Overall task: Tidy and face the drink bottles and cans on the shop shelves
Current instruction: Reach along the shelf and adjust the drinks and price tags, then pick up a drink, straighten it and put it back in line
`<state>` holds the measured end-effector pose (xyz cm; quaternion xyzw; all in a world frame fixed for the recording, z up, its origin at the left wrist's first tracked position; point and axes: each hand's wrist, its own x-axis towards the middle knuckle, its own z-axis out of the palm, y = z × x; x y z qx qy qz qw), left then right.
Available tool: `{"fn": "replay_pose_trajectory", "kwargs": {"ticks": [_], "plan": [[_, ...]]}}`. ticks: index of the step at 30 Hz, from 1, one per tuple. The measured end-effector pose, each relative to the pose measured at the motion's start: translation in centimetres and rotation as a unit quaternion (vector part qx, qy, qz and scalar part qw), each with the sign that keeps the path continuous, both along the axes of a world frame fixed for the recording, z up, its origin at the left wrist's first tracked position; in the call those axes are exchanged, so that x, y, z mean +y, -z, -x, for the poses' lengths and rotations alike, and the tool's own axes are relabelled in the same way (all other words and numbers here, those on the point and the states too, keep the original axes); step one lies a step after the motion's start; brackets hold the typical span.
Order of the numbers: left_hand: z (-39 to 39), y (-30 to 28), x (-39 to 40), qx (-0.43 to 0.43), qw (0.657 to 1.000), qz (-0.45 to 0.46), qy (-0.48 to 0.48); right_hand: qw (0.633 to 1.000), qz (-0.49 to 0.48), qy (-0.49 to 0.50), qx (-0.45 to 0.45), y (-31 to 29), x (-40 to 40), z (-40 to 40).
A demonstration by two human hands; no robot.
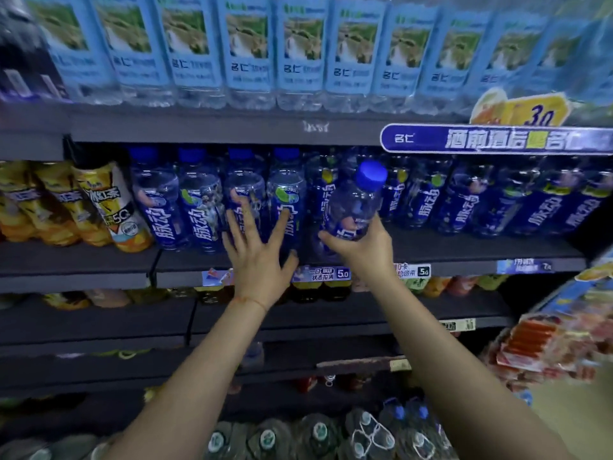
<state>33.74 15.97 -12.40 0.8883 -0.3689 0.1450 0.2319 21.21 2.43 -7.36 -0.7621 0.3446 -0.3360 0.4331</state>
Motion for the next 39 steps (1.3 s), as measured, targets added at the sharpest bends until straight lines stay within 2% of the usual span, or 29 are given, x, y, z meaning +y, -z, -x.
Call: {"fn": "replay_pose_trajectory", "kwargs": {"ticks": [6, 12, 17, 20, 23, 25, 29, 34, 39], "plan": [[-0.2, 1.4, -1.8, -0.024, 0.998, -0.023, -0.053, 0.997, -0.001, -0.034, 0.07, -0.2, -3.5, -4.6], [0.7, 0.6, -1.6, -0.015, 0.996, -0.042, -0.078, 0.987, -0.001, -0.108, 0.121, 0.1, -4.6, -5.4], [3.2, -1.4, -1.4, 0.07, 0.993, -0.044, -0.088, 0.987, -0.04, -0.139, 0.065, 0.6, -5.3, -3.2], [5.7, -1.3, 0.0, 0.132, 0.984, 0.017, -0.121, 0.988, -0.024, -0.151, -0.003, 1.3, -4.9, -0.9], [9.0, 0.6, 2.9, 0.171, 0.968, 0.081, -0.164, 0.976, -0.021, -0.208, -0.057, 3.3, -3.9, 1.4], [11.3, 2.3, 5.4, 0.229, 0.951, 0.092, -0.187, 0.966, -0.037, -0.254, -0.029, 5.3, -2.3, 2.7], [13.4, 4.5, 11.3, 0.321, 0.922, 0.059, -0.21, 0.937, -0.126, -0.321, 0.051, 8.2, 2.2, 3.1], [13.7, 3.9, 19.4, 0.333, 0.892, 0.127, -0.277, 0.887, -0.126, -0.423, 0.134, 9.6, 9.9, 0.3], [11.6, 3.5, 30.8, 0.313, 0.858, 0.226, -0.339, 0.845, -0.121, -0.493, 0.169, 9.0, 22.6, -4.9]]}}
